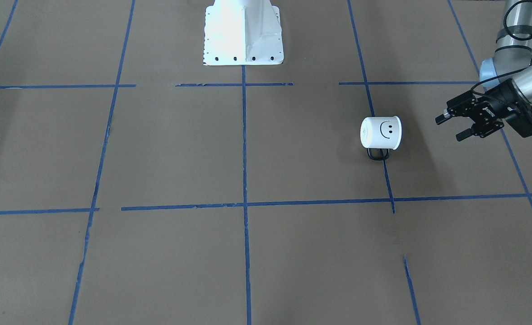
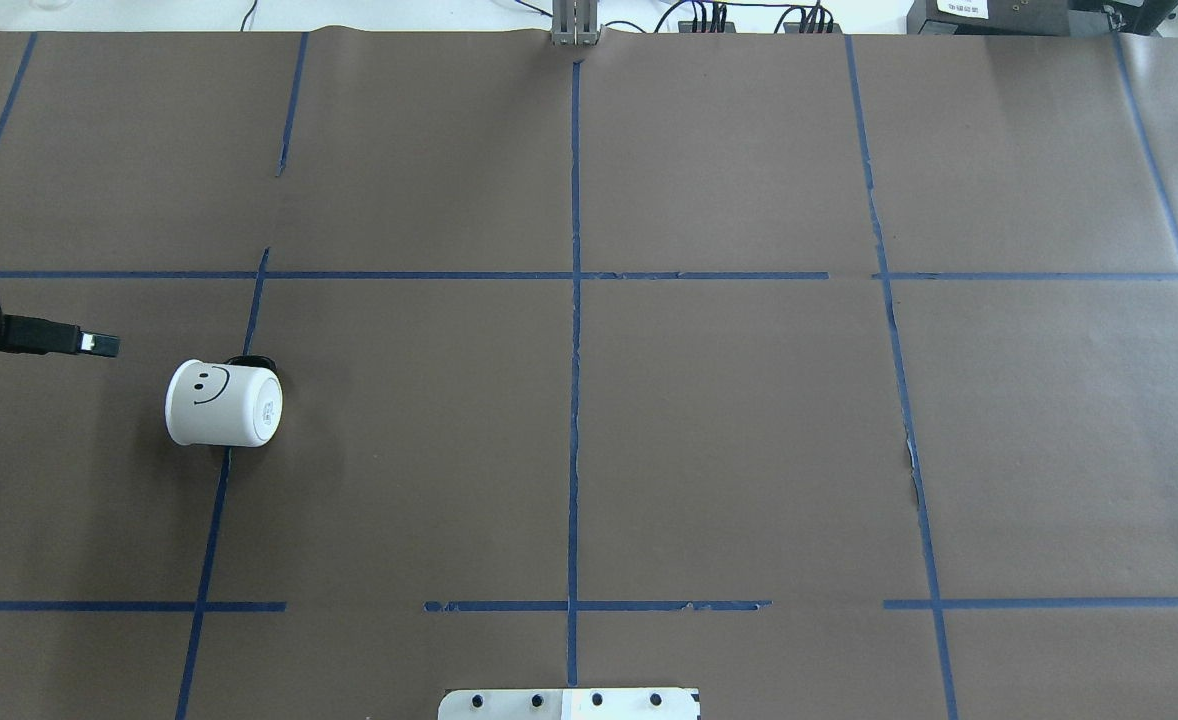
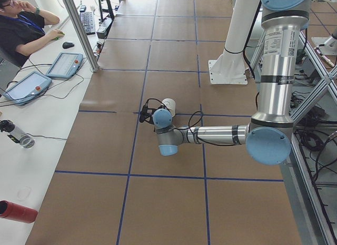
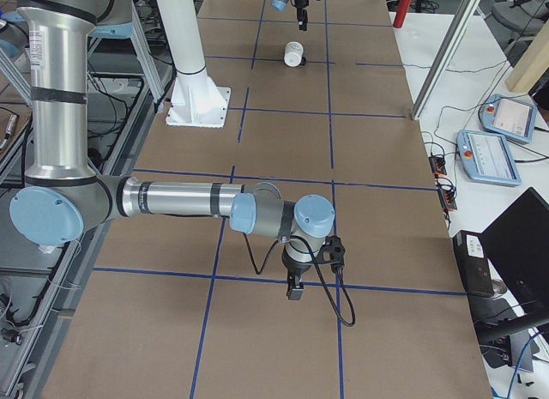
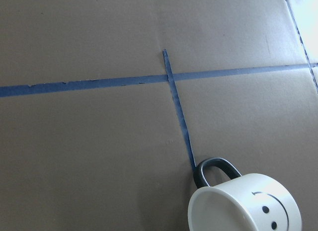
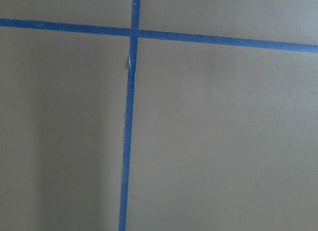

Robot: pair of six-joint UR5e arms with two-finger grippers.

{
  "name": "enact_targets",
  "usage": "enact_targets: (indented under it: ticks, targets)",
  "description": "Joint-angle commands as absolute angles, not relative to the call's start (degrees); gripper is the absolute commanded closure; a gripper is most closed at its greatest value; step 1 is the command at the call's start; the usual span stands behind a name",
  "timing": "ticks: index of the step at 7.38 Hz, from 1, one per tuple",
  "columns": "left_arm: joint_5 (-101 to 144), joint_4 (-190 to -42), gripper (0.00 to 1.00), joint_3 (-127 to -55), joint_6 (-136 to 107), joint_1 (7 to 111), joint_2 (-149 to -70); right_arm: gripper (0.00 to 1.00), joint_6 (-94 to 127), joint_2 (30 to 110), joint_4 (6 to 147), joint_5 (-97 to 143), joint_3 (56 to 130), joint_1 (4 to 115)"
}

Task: Flip mug
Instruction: 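Reach the left gripper toward the open end of the sideways white mug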

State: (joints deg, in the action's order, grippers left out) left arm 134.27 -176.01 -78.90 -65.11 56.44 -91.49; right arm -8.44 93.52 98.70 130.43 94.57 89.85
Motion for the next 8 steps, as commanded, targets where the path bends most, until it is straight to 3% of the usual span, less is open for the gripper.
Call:
enact_targets:
  ticks: [1,3,8]
  targets:
    - [129.02,-184.95,0.00,-77.96,-74.57,52.65,-91.85,0.00,-8.44,93.52,98.70,130.43,94.57,89.82]
    - [128.85,-194.92,0.00,-74.46,-81.29,52.12,-91.93,0.00,-8.44,93.52,98.70,130.43,94.57,89.82]
    - [126.50,-200.21,0.00,-73.39,-90.17,47.38,-94.92,0.00,-8.44,93.52,98.70,130.43,94.57,89.82]
